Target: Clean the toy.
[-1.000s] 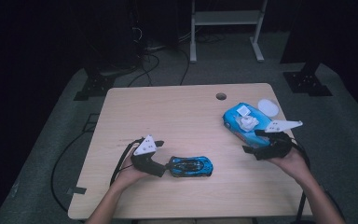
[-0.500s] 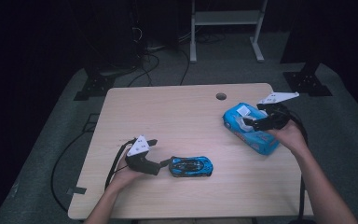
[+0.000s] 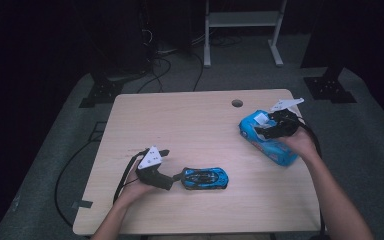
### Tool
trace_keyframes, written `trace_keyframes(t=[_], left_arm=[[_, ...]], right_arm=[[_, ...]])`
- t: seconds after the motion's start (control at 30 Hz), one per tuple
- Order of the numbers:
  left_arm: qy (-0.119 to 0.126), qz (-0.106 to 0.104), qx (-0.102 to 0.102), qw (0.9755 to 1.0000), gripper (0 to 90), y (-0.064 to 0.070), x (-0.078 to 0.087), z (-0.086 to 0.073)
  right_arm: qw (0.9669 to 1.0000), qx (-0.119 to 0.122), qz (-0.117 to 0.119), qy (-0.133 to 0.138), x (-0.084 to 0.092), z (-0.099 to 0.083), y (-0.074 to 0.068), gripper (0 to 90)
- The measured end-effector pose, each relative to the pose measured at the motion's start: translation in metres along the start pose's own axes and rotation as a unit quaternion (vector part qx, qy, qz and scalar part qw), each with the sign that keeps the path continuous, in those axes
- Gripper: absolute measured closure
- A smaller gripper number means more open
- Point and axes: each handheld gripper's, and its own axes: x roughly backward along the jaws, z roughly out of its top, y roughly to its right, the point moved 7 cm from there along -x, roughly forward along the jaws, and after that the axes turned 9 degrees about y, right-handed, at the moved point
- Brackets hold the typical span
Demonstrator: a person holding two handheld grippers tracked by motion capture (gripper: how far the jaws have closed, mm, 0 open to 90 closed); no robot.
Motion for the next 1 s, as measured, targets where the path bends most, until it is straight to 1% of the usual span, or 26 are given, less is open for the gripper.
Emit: trace_keyframes(t=[0.07,0.1,0.13,0.2,0.27,0.33,0.37,0.43,0.5,0.53,0.6,0.67,0.7,0.73,0.77,0.8,0.9,1.0], left_arm=[[0.001,0.000,0.003,1.0000,3.0,0.001,-0.001,0.001],[0.000,0.002,0.004,1.0000,3.0,0.001,-0.002,0.001],[-0.002,0.005,0.003,1.0000,3.0,0.002,-0.003,0.001],[-0.005,0.003,0.001,1.0000,3.0,0.003,-0.004,0.001],[-0.010,0.004,-0.003,0.9999,3.0,0.004,-0.005,-0.001],[-0.016,0.000,-0.004,0.9999,3.0,0.004,-0.007,-0.003],[-0.022,0.001,-0.004,0.9998,3.0,0.003,-0.007,-0.005],[-0.025,0.002,0.001,0.9997,3.1,0.002,-0.008,-0.007],[-0.029,0.009,-0.001,0.9995,3.0,0.000,-0.008,-0.008],[-0.029,0.010,-0.001,0.9995,3.0,-0.001,-0.008,-0.008],[-0.028,0.012,0.000,0.9995,3.0,-0.002,-0.008,-0.009],[-0.021,0.012,-0.005,0.9997,3.1,-0.001,-0.007,-0.009],[-0.023,0.012,-0.006,0.9997,3.1,-0.001,-0.007,-0.010],[-0.023,0.011,-0.005,0.9997,3.1,0.000,-0.007,-0.011],[-0.026,0.012,-0.007,0.9996,3.1,-0.001,-0.006,-0.011],[-0.026,0.013,-0.006,0.9996,3.1,-0.001,-0.006,-0.011],[-0.020,0.017,-0.003,0.9996,3.1,-0.003,-0.005,-0.010],[-0.019,0.017,0.001,0.9997,3.1,-0.003,-0.004,-0.010]], right_arm=[[1.0000,-0.003,0.000,-0.004,-0.005,-0.002,0.000,21.5],[0.9999,-0.004,-0.002,-0.010,-0.008,-0.004,0.001,23.2],[0.9999,-0.001,-0.003,-0.016,-0.010,-0.006,0.001,24.7],[0.9995,-0.003,-0.012,-0.029,-0.013,-0.011,0.003,26.4],[0.9993,-0.005,-0.007,-0.036,-0.015,-0.014,0.003,33.5],[0.9990,-0.009,-0.013,-0.041,-0.016,-0.016,0.004,36.0],[0.9990,-0.008,-0.013,-0.043,-0.016,-0.016,0.005,39.8],[0.9991,-0.011,-0.015,-0.039,-0.015,-0.017,0.005,42.3],[0.9993,-0.006,-0.023,-0.030,-0.014,-0.018,0.006,46.4],[0.9992,-0.008,-0.026,-0.028,-0.014,-0.020,0.007,48.6],[0.9991,-0.023,-0.022,-0.030,-0.013,-0.024,0.008,51.7],[0.9989,-0.031,-0.018,-0.029,-0.013,-0.026,0.009,55.2],[0.9988,-0.034,-0.018,-0.029,-0.013,-0.026,0.009,56.7],[0.9988,-0.034,-0.016,-0.029,-0.013,-0.026,0.009,60.8],[0.9989,-0.033,-0.016,-0.030,-0.013,-0.026,0.009,62.8],[0.9988,-0.030,-0.020,-0.032,-0.013,-0.026,0.009,65.0],[0.9989,-0.027,-0.019,-0.033,-0.013,-0.026,0.009,71.8],[0.9989,-0.032,-0.018,-0.028,-0.012,-0.025,0.009,80.6]])
